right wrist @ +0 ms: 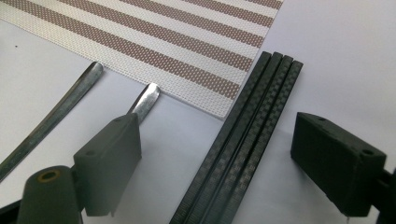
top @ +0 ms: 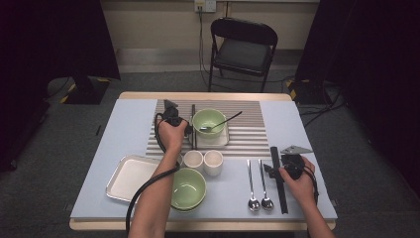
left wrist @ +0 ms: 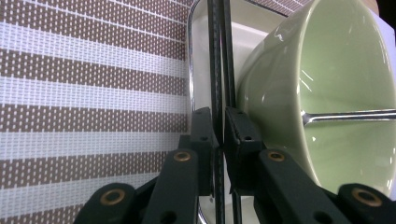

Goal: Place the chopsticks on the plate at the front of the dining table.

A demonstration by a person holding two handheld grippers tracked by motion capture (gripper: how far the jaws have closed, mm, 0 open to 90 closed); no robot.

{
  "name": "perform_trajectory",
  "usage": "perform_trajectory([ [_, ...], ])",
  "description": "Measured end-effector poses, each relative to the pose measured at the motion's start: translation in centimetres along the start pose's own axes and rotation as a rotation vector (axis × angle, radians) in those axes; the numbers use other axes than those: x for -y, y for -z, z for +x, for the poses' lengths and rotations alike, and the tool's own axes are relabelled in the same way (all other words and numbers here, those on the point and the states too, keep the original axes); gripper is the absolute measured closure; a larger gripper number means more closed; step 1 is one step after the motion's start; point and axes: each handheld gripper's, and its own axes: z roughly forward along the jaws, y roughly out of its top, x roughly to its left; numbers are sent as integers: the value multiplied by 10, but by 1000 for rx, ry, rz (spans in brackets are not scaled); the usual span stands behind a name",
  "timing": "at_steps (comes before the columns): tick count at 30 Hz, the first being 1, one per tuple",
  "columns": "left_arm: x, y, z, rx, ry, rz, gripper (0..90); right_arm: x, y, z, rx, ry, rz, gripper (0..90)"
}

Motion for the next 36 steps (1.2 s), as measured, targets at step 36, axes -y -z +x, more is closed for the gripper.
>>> perform_trajectory([
  [36, 4, 1, 0, 22, 7, 4, 857, 0, 0, 0, -1, 2, -1, 153],
])
